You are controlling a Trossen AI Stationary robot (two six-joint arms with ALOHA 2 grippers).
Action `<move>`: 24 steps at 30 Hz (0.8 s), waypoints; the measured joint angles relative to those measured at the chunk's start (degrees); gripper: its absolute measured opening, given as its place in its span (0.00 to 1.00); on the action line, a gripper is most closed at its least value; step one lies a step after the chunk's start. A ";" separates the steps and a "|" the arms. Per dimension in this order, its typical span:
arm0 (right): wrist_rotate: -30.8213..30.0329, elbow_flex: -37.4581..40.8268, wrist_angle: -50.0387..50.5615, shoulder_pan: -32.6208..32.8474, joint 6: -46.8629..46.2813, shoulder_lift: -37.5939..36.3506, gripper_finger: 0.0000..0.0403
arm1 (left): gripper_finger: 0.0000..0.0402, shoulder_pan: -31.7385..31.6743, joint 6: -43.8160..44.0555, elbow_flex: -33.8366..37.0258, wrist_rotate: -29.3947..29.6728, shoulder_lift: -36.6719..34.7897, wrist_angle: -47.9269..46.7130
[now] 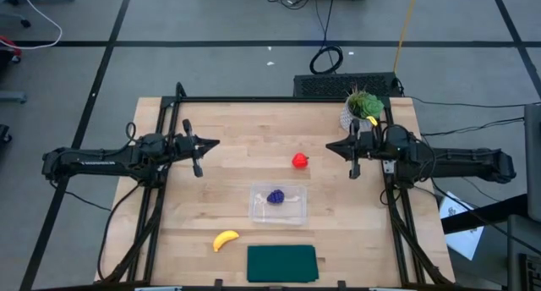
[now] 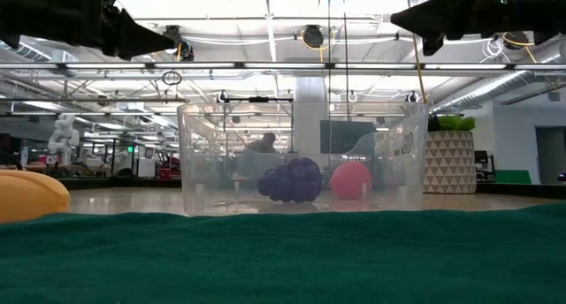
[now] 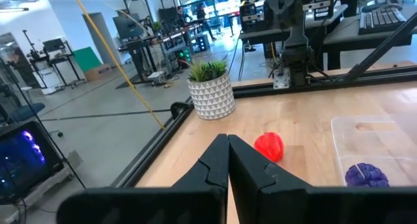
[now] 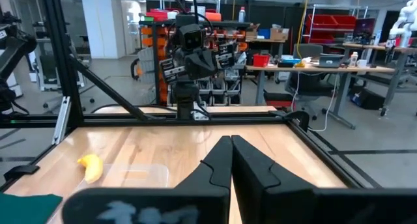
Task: Pick and placing Produce into tupperware
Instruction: Put the apple into the transparent bin
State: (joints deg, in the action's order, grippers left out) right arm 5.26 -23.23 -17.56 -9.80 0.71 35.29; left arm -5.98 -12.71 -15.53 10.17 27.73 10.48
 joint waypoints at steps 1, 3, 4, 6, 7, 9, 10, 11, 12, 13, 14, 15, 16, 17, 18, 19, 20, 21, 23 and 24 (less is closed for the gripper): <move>0.00 -0.46 0.05 0.00 0.00 0.47 0.00 | 0.02 0.00 0.38 0.00 0.00 0.02 0.00; 0.00 -1.29 -0.02 0.00 0.00 1.30 0.00 | 0.02 0.01 0.73 0.00 0.00 0.00 0.00; -0.02 -1.70 -0.05 0.00 0.00 1.70 0.00 | 0.02 0.01 0.78 0.00 0.00 0.01 0.00; 0.00 -2.40 -0.02 0.00 0.00 2.37 0.00 | 0.02 0.01 0.78 0.00 0.00 0.00 0.00; 0.00 -2.73 -0.02 0.00 0.00 2.75 0.00 | 0.02 0.02 0.78 0.00 0.00 0.00 0.00; 0.00 -3.51 0.37 0.00 0.00 3.42 0.00 | 0.02 0.02 0.78 0.00 0.00 0.00 0.00; 0.00 -3.89 0.35 0.00 0.00 3.77 0.00 | 0.02 0.00 0.78 0.00 0.00 0.02 0.00; 0.00 -4.26 0.42 0.00 0.00 4.14 0.00 | 0.02 0.00 0.78 0.00 0.00 0.02 0.00; -0.02 -4.65 0.69 0.00 0.00 4.47 0.00 | 0.02 0.01 0.78 0.00 0.00 0.02 0.00; 0.00 -5.04 1.02 0.00 0.00 4.85 0.00 | 0.02 0.00 0.77 0.00 0.00 0.00 0.00; 0.00 -5.58 1.62 -0.03 0.00 5.22 0.00 | 0.02 0.00 0.77 0.00 0.00 0.00 -0.01; 0.00 -6.09 2.04 -0.04 0.00 5.59 0.00 | 0.02 0.02 0.78 0.00 0.00 0.01 -0.04; 0.00 -6.60 2.47 -0.04 0.00 5.92 0.00 | 0.02 0.00 0.76 0.00 0.00 0.00 -0.04; 0.00 -7.10 2.99 -0.04 0.00 6.26 0.00 | 0.02 0.02 0.76 0.00 0.00 0.00 -0.04; 0.00 -7.57 3.33 -0.04 0.00 6.69 0.00 | 0.02 0.00 0.76 0.00 0.00 0.02 -0.04; 0.01 -8.01 3.63 -0.04 0.00 7.04 0.00 | 0.02 0.02 0.76 0.00 0.00 0.02 -0.04; 0.42 -8.38 3.88 -0.14 0.00 7.42 0.00 | 0.02 0.00 0.76 0.00 -0.01 0.00 -0.07; 1.53 -8.81 4.02 -0.50 -0.05 7.78 0.00 | 0.02 0.00 0.76 0.00 0.00 0.00 -0.07; 3.96 -9.94 4.60 -1.57 -1.15 8.39 0.00 | 0.02 0.01 0.76 0.00 0.00 0.01 -0.08; 4.56 -10.53 4.77 -2.21 -1.97 8.72 0.00 | 0.02 0.01 0.76 0.00 0.00 0.00 -0.08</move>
State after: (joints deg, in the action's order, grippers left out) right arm 9.82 -33.76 -12.79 -12.01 -1.26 44.01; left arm -5.97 -11.94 -15.53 10.17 27.73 10.40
